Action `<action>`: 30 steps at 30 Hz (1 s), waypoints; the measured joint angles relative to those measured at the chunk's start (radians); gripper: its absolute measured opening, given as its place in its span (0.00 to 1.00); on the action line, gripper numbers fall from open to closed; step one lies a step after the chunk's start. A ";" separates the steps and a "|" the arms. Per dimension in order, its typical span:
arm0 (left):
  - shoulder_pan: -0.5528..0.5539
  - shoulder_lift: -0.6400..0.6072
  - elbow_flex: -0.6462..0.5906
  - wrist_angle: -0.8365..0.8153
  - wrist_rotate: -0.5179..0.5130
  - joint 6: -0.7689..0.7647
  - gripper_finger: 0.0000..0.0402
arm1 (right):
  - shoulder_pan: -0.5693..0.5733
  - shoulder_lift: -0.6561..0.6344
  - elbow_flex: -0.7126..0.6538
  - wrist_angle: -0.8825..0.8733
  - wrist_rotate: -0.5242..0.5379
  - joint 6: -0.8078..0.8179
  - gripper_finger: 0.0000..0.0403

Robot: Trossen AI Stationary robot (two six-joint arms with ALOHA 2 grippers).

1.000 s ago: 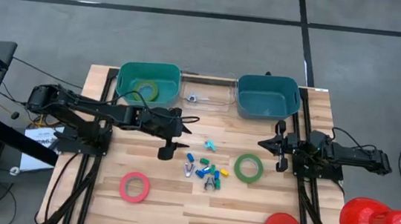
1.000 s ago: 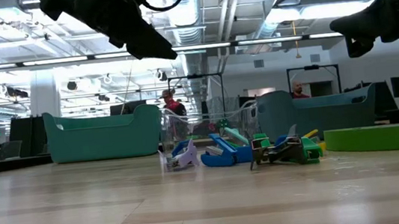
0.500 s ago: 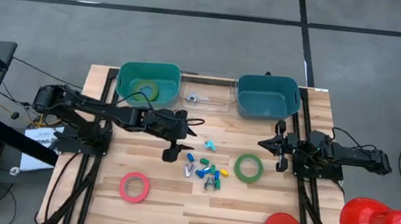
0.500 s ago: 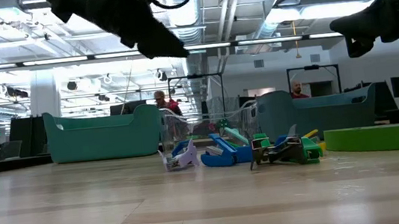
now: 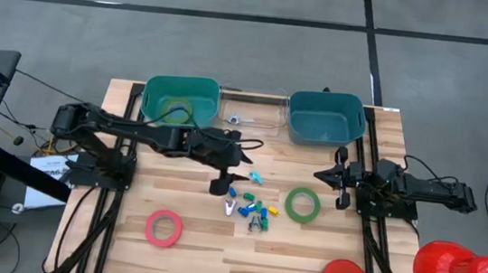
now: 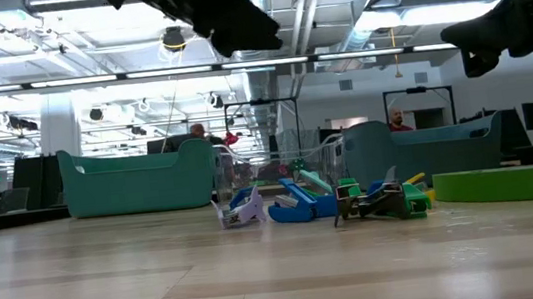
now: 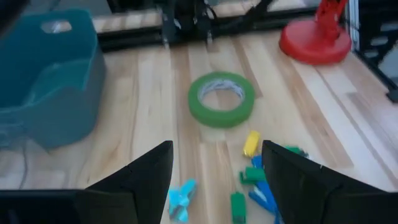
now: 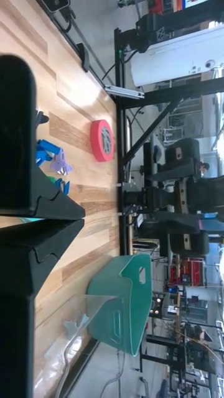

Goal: Pick and place Stapler, Stapler remover, tape
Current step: Put the purple stapler into the transparent bin

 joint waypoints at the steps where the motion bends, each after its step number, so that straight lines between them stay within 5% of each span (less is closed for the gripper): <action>1: 0.001 0.008 0.011 -0.021 0.006 0.003 0.58 | 0.000 0.001 0.000 0.001 0.000 0.000 0.00; 19: 0.001 0.101 0.043 -0.184 0.010 0.041 0.59 | 0.000 0.002 0.000 0.001 0.000 0.000 0.00; 30: -0.033 0.161 0.020 -0.183 0.097 0.055 0.57 | 0.000 0.002 0.000 0.001 0.000 0.000 0.00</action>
